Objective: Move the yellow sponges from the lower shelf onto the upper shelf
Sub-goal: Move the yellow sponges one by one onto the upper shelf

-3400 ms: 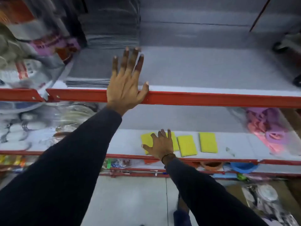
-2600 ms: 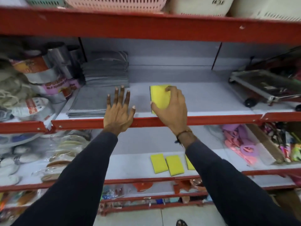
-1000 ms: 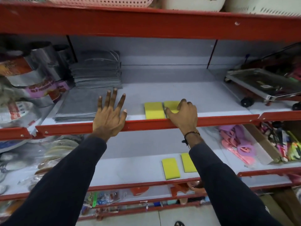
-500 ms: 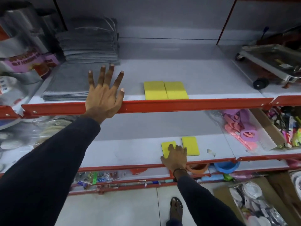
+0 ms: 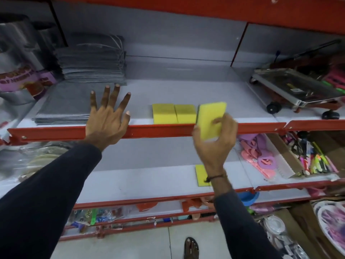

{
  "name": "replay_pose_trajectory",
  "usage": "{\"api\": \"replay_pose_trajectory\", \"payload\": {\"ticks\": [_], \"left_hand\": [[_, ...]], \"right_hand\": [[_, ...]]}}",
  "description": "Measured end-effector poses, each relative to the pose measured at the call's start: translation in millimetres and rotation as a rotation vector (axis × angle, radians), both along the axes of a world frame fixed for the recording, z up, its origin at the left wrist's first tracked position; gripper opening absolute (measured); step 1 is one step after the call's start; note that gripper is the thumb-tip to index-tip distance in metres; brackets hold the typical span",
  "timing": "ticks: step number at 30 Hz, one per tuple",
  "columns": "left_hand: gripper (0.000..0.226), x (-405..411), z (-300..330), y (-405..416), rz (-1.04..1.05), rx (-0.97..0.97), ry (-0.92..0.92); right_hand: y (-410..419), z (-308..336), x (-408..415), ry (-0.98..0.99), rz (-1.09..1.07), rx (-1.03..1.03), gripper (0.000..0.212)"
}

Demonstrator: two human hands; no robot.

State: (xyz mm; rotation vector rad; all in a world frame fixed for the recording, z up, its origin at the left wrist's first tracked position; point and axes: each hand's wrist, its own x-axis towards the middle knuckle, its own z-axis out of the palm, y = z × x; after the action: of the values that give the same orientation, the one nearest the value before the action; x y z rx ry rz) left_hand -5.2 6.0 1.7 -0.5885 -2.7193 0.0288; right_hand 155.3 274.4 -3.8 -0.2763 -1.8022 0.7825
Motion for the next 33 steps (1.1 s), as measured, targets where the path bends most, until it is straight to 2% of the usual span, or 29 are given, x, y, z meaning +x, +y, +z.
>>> {"api": "replay_pose_trajectory", "payload": {"ticks": [2, 3, 6, 7, 8, 9, 10, 13, 14, 16, 17, 18, 21, 22, 24, 27, 30, 33], "left_hand": [[0.07, 2, 1, 0, -0.016, 0.017, 0.009], [0.07, 3, 1, -1, -0.014, 0.018, 0.01], [0.07, 6, 1, 0, -0.014, 0.019, 0.001], [0.07, 6, 1, 0, -0.014, 0.019, 0.001], [0.071, 6, 1, 0, -0.012, 0.019, 0.002], [0.071, 5, 1, -1, -0.011, 0.019, 0.003], [0.071, 5, -1, -2, -0.01, 0.022, 0.004], [0.071, 4, -4, 0, -0.021, 0.027, 0.008], [0.071, 4, -5, 0, -0.021, 0.028, 0.009], [0.07, 1, -6, -1, -0.015, 0.029, 0.015], [0.07, 0, -7, -1, -0.013, 0.03, 0.017], [0.07, -1, -8, -1, -0.011, 0.028, 0.018], [0.07, -4, -9, 0, -0.009, 0.019, 0.016], [0.07, -4, -10, -1, -0.005, 0.02, 0.017], [0.071, -5, -10, -2, 0.002, 0.015, 0.015], [0.071, -6, -11, -1, 0.002, 0.009, 0.007], [0.071, -4, -9, -1, -0.01, 0.031, 0.001], [0.07, -1, -5, 1, -0.013, 0.049, -0.003]], "right_hand": [[23, 36, -25, 0.004, -0.066, -0.031, 0.036], [34, 43, -36, -0.094, -0.078, -0.035, 0.037], [66, 37, -63, -0.627, -0.079, -0.003, 0.046], [71, 30, -67, -0.757, -0.068, 0.012, 0.049], [72, 24, -68, -0.803, -0.07, 0.029, 0.05], [71, 20, -67, -0.765, -0.088, 0.048, 0.049], [69, 16, -63, -0.638, -0.121, 0.058, 0.043], [69, 0, -41, -0.16, -0.272, -0.007, 0.019], [70, -11, -31, -0.082, -0.315, -0.024, 0.015], [71, -47, -15, -0.099, -0.344, -0.071, 0.016], [71, -73, -9, -0.194, -0.324, -0.105, 0.019], [71, -101, -5, -0.368, -0.296, -0.147, 0.024], [69, -180, 9, -1.169, -0.176, -0.224, 0.067], [67, -199, 14, -1.358, -0.123, -0.211, 0.078], [62, -220, 22, -1.492, -0.087, -0.165, 0.078], [58, -221, 31, -1.358, -0.059, -0.107, 0.062], [53, -198, 48, -1.018, -0.006, -0.147, 0.049], [52, -156, 65, -0.626, -0.031, -0.135, 0.045]]}}
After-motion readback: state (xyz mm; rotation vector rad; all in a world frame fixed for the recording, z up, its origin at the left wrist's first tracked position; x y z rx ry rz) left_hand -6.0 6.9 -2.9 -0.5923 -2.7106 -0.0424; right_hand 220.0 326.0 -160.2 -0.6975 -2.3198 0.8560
